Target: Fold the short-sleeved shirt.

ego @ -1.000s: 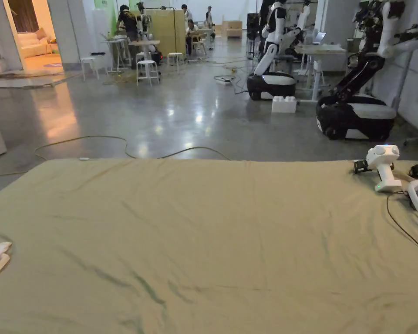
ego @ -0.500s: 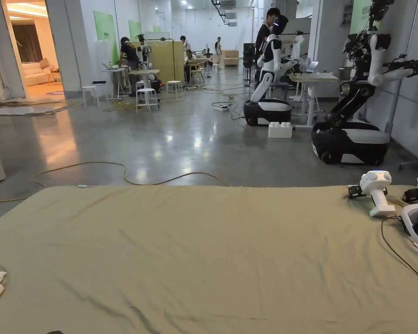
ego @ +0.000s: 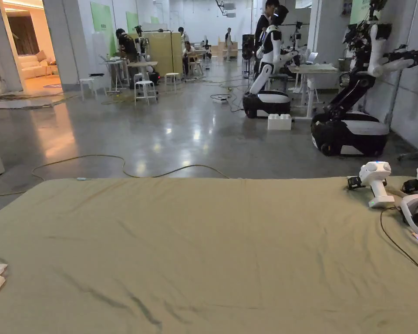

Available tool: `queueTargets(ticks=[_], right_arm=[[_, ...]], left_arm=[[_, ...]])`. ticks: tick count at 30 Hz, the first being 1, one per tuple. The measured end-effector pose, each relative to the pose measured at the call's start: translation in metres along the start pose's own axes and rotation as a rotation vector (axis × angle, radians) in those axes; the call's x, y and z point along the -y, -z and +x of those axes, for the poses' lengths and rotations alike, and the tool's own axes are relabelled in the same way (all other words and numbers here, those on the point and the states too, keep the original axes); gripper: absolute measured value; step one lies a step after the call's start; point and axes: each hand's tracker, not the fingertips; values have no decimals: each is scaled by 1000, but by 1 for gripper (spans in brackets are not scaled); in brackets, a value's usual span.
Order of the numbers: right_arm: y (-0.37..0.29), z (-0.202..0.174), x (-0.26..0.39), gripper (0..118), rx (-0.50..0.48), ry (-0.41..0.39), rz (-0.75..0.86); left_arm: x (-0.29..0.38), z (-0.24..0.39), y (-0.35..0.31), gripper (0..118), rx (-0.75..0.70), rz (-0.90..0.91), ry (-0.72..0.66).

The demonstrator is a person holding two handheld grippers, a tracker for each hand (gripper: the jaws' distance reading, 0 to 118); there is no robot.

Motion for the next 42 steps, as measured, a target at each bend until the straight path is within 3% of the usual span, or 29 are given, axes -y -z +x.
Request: queueTargets(ticks=[7, 8, 10, 12, 13, 14, 15, 19, 22, 25, 29, 34, 36, 37, 38, 40, 42], right_arm=[[10, 1, 13, 0, -15, 40, -86], [11, -1, 17, 0, -27, 54, -107], [11, 0, 24, 0, -41, 76, -129], [10, -1, 30, 0, -47, 87, -152], [10, 0, 32, 0, -48, 88, -164], [10, 3, 36, 0, -52, 91, -179], [11, 5, 40, 0, -59, 100, -196], [16, 14, 58, 0, -93, 223, -281], [15, 20, 67, 0, -91, 297, -317], [13, 25, 76, 0, -84, 323, -352], [15, 29, 87, 0, -106, 344, -399], [19, 22, 88, 0, -112, 327, -415], [21, 18, 85, 0, -122, 325, -416], [22, 16, 84, 0, -127, 324, -415], [23, 14, 82, 0, -134, 323, -414], [23, 9, 77, 0, -143, 311, -407], [24, 7, 75, 0, -147, 299, -403]], left_arm=[[13, -10, 14, 4, 38, -117, -67], [16, -13, 20, 22, 38, -151, -82], [27, -20, 29, 71, 34, -192, -126], [39, -35, 47, 84, 54, -261, -219], [44, -45, 57, 84, 64, -342, -290], [54, -58, 68, 100, 79, -376, -394], [67, -74, 79, 101, 124, -395, -497], [139, -130, 128, 101, 153, -488, -833], [176, -142, 153, 101, 111, -561, -899], [198, -140, 165, 101, 149, -566, -915], [240, -153, 192, 101, 92, -645, -1114], [247, -134, 194, 98, 154, -541, -1383], [247, -127, 197, 78, 177, -545, -1372], [254, -129, 198, 57, 187, -551, -1361], [253, -126, 200, 21, 183, -582, -1345], [251, -121, 202, 17, 131, -648, -1301], [261, -141, 202, 15, 116, -596, -1344]])
